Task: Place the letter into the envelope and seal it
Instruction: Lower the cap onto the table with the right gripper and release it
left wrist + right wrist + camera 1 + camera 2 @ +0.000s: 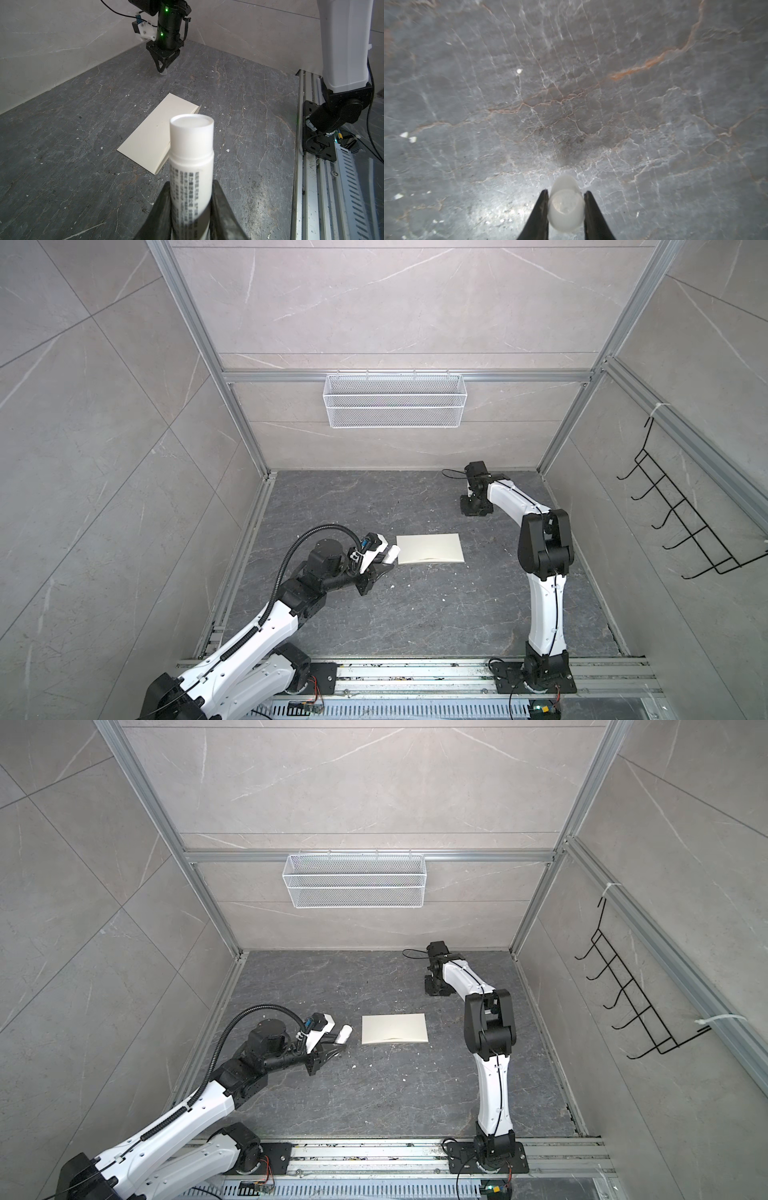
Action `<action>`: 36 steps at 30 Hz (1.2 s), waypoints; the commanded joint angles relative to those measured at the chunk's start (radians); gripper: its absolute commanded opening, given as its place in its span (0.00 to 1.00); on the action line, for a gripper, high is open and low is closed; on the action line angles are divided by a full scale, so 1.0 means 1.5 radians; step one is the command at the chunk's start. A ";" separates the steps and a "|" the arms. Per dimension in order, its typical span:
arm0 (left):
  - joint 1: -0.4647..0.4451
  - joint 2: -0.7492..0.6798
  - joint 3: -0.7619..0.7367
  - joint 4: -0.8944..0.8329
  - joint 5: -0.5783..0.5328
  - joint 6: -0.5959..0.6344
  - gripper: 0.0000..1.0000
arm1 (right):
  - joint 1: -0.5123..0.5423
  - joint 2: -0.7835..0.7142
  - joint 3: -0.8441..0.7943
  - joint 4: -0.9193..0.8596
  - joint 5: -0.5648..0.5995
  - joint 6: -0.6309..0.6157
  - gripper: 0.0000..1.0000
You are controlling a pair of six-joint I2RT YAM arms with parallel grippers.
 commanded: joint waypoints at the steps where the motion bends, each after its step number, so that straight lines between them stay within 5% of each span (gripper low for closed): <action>1: -0.003 -0.014 0.001 0.029 0.002 -0.010 0.00 | -0.003 0.025 0.023 -0.041 0.000 0.001 0.10; 14: -0.003 -0.013 -0.001 0.029 0.002 -0.008 0.00 | -0.003 0.026 -0.002 -0.040 -0.018 0.012 0.20; 27: -0.003 -0.016 -0.001 0.029 0.002 -0.011 0.00 | -0.003 -0.004 -0.008 -0.045 -0.032 0.014 0.52; 36: -0.003 -0.014 -0.011 0.081 -0.002 -0.041 0.00 | -0.003 -0.201 -0.074 -0.007 -0.140 0.024 0.69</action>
